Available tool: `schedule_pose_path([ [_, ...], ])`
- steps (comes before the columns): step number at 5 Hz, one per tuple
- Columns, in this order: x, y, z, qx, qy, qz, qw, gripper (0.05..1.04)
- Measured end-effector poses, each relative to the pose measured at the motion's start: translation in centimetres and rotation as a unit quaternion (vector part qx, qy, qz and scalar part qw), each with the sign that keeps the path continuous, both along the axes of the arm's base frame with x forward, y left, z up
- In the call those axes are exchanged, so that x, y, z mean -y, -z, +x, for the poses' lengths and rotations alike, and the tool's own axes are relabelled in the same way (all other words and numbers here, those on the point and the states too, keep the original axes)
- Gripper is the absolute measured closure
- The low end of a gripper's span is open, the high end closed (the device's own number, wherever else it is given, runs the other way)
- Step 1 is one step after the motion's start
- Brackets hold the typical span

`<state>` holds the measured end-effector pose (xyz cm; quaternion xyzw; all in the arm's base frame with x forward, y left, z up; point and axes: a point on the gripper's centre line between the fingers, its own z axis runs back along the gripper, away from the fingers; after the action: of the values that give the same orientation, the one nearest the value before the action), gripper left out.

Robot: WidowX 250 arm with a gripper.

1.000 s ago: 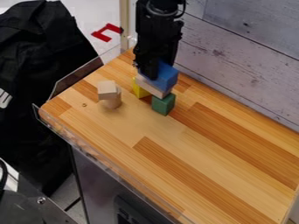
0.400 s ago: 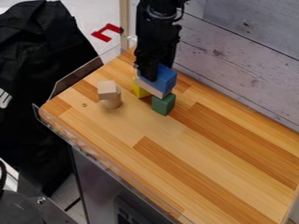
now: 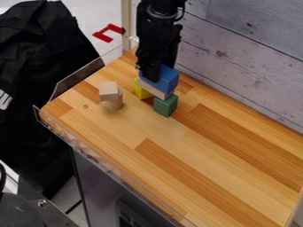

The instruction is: Put the blue block on top of the rectangular block

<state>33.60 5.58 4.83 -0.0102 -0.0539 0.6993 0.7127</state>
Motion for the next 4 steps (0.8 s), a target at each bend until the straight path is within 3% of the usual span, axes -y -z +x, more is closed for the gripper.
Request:
schedule_pose_path([
  [1,0.1,0.1,0.2,0.010,-0.006,-0.007,0.9999,0.189],
  [2,0.0,0.2,0.1,0.009,-0.001,-0.004,1.0000,0.081],
  [3,0.3,-2.6,1.7,0.053,0.038,0.012,0.9978,0.083],
  [4,2.3,-6.0,4.0,0.092,0.152,-0.009,0.9840,0.083],
])
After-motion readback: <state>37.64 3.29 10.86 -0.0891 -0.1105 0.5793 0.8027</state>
